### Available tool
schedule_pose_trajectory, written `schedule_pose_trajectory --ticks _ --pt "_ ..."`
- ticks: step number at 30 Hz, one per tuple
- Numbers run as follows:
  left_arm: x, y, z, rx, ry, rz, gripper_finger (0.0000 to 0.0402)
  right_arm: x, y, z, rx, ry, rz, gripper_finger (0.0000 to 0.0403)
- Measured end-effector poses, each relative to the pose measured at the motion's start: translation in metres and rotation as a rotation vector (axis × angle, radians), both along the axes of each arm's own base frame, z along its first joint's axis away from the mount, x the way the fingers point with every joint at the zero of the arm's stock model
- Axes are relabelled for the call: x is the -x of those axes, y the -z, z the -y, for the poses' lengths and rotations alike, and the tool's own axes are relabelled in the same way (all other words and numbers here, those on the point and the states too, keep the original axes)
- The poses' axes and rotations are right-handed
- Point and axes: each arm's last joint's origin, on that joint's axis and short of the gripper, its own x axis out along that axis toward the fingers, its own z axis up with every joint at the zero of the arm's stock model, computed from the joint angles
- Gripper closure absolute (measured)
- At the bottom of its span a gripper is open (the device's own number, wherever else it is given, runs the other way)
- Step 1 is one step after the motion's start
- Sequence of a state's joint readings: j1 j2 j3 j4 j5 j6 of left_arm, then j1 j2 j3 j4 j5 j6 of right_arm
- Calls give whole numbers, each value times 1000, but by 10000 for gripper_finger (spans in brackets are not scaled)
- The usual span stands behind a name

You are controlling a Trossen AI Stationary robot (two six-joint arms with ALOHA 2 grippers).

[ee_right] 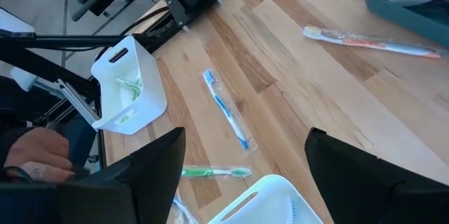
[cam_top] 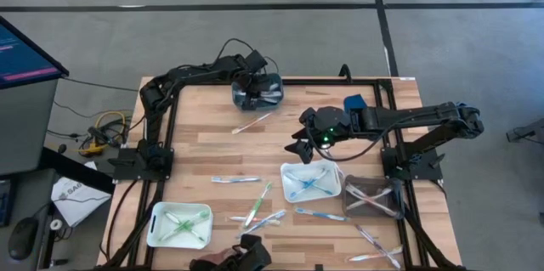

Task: Pick & Place Toothbrushes
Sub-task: Put the violet toothbrush into the blue bin

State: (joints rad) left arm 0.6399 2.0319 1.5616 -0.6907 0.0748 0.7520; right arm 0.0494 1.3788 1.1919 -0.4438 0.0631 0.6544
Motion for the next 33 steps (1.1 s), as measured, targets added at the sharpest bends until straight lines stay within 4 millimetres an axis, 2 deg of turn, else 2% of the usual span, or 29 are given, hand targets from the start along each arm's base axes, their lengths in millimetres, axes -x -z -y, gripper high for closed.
schedule_pose_trajectory --ticks 11,21,33 --pt "-1 -1 -1 -50 -16 -17 318 0 0 0 0 -1 2 117" --pt "-8 -1 7 -109 -18 -43 278 0 0 0 0 -1 2 117" --pt "-11 -2 10 -142 -108 -49 178 0 0 -1 -13 -5 2 117"
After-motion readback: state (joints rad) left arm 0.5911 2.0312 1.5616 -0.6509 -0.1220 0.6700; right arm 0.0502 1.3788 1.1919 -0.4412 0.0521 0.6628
